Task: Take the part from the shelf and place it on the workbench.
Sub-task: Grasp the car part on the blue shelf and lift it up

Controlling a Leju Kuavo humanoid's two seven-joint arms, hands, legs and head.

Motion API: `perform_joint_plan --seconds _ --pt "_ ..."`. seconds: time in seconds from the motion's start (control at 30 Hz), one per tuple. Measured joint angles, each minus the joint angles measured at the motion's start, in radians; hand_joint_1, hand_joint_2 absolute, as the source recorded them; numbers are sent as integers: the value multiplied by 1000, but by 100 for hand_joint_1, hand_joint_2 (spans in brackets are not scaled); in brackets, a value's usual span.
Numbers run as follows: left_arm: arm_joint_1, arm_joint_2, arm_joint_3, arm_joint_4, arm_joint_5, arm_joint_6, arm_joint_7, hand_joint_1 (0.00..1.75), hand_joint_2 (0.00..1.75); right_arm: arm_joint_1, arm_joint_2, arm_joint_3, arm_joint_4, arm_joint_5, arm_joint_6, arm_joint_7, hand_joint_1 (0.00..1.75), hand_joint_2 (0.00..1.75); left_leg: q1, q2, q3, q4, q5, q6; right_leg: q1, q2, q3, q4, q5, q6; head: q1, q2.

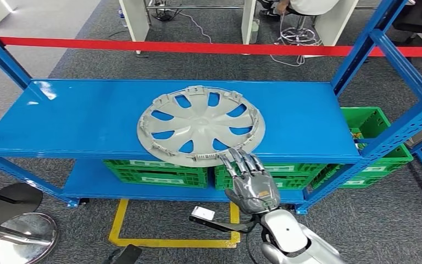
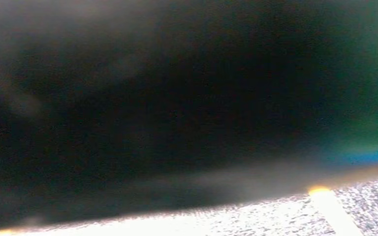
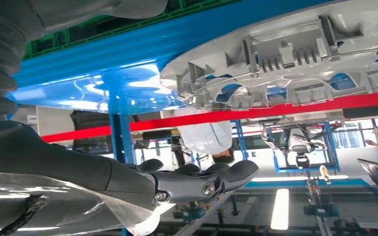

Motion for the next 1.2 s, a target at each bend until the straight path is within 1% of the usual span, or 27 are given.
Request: perform_joint_plan --seconds 0.33,0.5,0.67,0.83,1.2 --pt "-5 0 -4 -3 0 -3 0 0 0 -36 19 6 52 16 17 3 0 175 0 0 0 0 0 0 0 0 0 0 0 0 0 0" --pt "-6 0 -4 -3 0 -6 1 0 0 -47 37 10 64 20 35 5 0 175 0 0 0 0 0 0 0 0 0 0 0 0 0 0" --pt "-7 -11 -4 -4 4 6 19 0 0 -54 52 23 70 17 48 5 0 175 0 0 0 0 0 0 0 0 0 0 0 0 0 0" --pt "-7 -26 -4 -12 4 9 23 0 0 -55 63 35 74 6 44 1 0 175 0 0 0 0 0 0 0 0 0 0 0 0 0 0" --pt "-8 -33 -4 -19 7 -26 14 0 0 -68 85 68 78 -10 18 -21 0 175 0 0 0 0 0 0 0 0 0 0 0 0 0 0"
